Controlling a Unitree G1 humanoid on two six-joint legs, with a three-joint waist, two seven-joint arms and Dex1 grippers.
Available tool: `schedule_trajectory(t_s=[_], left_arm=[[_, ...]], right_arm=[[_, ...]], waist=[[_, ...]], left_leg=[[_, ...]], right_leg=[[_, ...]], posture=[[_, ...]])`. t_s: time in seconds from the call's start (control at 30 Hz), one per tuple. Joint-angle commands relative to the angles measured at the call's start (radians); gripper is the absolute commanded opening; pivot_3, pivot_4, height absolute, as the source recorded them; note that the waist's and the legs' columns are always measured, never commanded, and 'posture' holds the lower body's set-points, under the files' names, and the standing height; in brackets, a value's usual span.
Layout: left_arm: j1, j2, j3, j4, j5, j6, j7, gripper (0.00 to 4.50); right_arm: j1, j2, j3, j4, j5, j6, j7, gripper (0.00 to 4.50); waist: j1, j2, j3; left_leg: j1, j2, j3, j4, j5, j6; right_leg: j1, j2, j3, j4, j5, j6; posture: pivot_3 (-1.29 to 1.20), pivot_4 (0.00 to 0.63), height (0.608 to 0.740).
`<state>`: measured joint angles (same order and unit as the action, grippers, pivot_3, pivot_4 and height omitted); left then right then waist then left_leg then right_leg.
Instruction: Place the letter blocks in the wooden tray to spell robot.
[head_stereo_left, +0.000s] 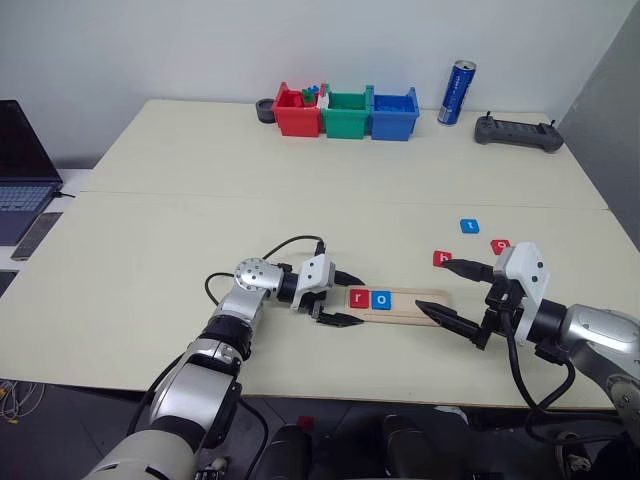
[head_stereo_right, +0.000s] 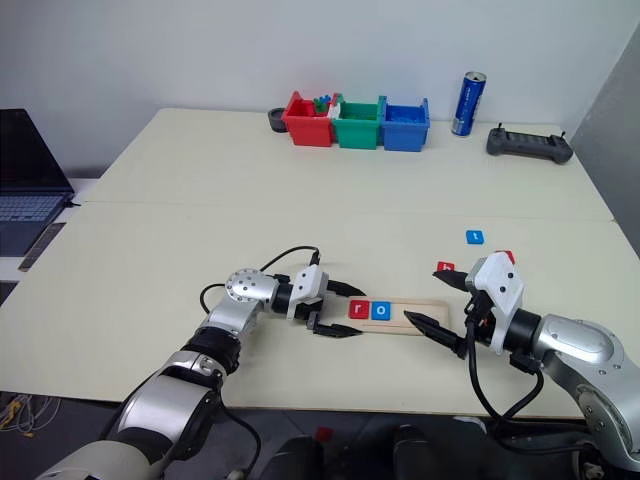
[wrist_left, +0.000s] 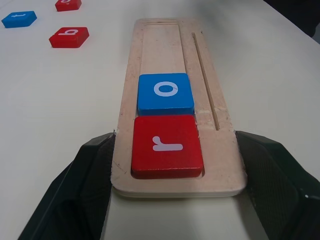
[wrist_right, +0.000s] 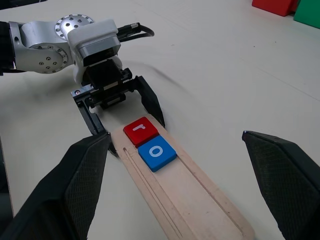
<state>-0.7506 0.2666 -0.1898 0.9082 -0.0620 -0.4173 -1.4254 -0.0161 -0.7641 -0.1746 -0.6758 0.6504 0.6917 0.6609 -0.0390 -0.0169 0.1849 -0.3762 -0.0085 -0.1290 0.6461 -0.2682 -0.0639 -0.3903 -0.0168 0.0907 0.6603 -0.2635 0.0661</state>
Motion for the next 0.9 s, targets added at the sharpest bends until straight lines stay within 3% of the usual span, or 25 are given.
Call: schedule_trajectory(t_s=[0.03,0.9], left_arm=[[0.006,-0.009,0.008,-0.032,-0.019,-0.010,0.006,3.38],[0.006,0.014,0.007,-0.028,-0.009,-0.016,0.019,3.38]], right_arm=[[-0.005,-0.006,-0.027,-0.030,0.014,-0.011,0.004,4.50],[-0.028,-0.007,-0.024,-0.011,0.012,-0.007,0.009,4.50]], waist=[[0.000,0.000,0.000],[0.000,0.000,0.000]], left_leg=[[0.000,0.000,0.000,0.000,0.000,0.000],[0.000,0.000,0.000,0.000,0.000,0.000]], right_leg=[[0.000,0.000,0.000,0.000,0.000,0.000],[0.000,0.000,0.000,0.000,0.000,0.000]], posture=[[0.00,0.150,0.740],[0.00,0.150,0.740]])
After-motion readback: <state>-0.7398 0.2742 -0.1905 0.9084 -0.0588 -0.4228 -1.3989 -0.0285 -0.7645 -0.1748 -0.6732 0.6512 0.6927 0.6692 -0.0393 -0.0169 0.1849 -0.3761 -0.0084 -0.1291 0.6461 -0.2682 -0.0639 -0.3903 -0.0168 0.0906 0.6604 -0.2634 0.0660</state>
